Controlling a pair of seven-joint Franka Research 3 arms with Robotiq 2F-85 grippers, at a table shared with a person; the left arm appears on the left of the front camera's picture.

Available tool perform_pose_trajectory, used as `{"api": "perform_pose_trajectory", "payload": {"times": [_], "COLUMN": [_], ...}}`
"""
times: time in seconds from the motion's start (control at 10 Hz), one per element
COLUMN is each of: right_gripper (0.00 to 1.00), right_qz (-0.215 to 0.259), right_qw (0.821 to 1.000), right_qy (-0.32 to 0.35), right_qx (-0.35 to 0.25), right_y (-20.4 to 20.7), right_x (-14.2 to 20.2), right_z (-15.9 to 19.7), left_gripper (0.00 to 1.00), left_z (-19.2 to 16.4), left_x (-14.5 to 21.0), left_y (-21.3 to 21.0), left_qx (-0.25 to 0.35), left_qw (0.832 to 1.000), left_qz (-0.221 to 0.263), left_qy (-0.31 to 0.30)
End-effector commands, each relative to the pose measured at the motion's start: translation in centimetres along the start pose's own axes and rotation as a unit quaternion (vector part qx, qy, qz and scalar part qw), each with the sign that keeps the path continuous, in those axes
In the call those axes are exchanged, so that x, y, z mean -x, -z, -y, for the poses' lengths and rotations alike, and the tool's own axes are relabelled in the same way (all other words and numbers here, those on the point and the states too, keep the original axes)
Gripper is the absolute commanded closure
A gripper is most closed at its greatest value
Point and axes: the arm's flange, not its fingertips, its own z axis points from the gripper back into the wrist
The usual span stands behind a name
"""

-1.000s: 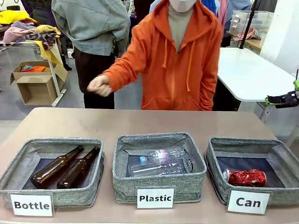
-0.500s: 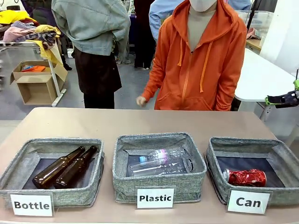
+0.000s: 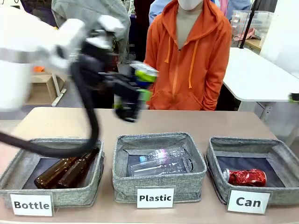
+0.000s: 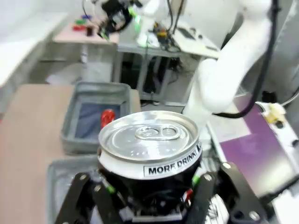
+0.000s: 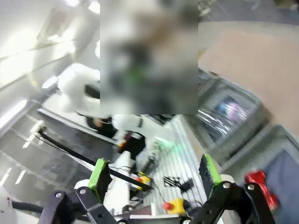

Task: Sort the can waste into the basket.
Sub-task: Pick up the can waste from the table and place it in the right Fabric basket.

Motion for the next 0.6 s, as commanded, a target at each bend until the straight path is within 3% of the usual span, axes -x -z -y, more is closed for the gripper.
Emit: {"api": "perform_pose_trajectory", "payload": {"times": [0.0, 0.1, 0.4, 0.5], "right_gripper": [0.00, 0.00, 0.00, 0.00], "right_qz": [-0.006, 0.012, 0.017, 0.063], "right_qw": [0.992, 0.983, 0.966, 0.964], "right_qy": [-0.009, -0.010, -0.034, -0.037], "right_qx": [0.124, 0.181, 0.255, 0.255], "right_y": [-5.7, -9.6, -16.7, -17.8], "right_x": [2.5, 5.1, 11.7, 13.1], "right_z": [-1.6, -2.6, -3.3, -2.9], "left_gripper": [1.00, 1.00, 1.00, 1.00], "left_z": [-7.9, -11.1, -15.8, -16.6], "left_x": [-2.8, -4.2, -4.7, -4.7], "left_y": [5.7, 11.6, 23.5, 26.6], "left_qx": [0.032, 0.057, 0.097, 0.092], "left_qw": [0.999, 0.998, 0.992, 0.990], "left_qz": [-0.013, -0.029, -0.081, -0.101], "left_qy": [0.006, 0.001, 0.016, 0.027]}}
